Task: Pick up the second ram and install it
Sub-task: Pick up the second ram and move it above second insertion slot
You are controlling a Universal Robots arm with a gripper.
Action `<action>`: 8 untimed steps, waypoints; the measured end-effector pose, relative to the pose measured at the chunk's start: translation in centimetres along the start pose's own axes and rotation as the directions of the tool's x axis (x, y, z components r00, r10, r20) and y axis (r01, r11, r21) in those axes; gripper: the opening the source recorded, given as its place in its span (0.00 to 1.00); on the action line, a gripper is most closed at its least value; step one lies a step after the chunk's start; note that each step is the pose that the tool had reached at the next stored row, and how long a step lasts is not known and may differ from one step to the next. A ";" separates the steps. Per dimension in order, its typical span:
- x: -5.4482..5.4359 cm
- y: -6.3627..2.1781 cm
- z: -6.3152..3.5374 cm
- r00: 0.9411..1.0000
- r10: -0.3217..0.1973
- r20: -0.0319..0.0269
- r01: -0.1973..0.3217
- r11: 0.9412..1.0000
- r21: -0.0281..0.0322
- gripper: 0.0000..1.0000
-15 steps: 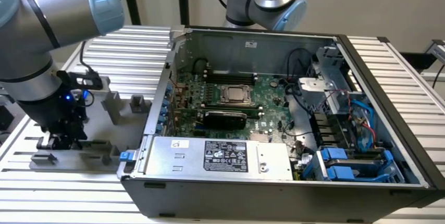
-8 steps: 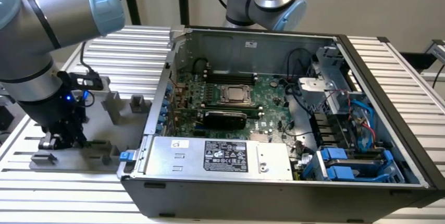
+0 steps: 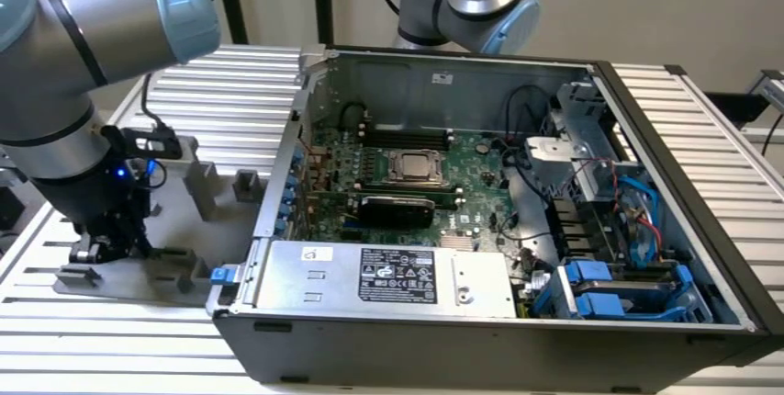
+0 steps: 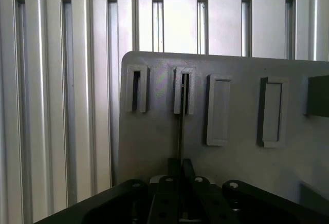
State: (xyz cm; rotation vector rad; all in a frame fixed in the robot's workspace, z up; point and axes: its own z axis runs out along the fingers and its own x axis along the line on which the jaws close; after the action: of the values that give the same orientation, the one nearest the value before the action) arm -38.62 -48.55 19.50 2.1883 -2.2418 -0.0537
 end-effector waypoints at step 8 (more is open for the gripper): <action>0.0 0.00 -0.14 0.996 -0.087 -0.002 0.087 0.996 -0.002 0.14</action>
State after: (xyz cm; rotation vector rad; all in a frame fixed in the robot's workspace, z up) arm -38.62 -48.56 19.64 2.2830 -2.1430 -0.0533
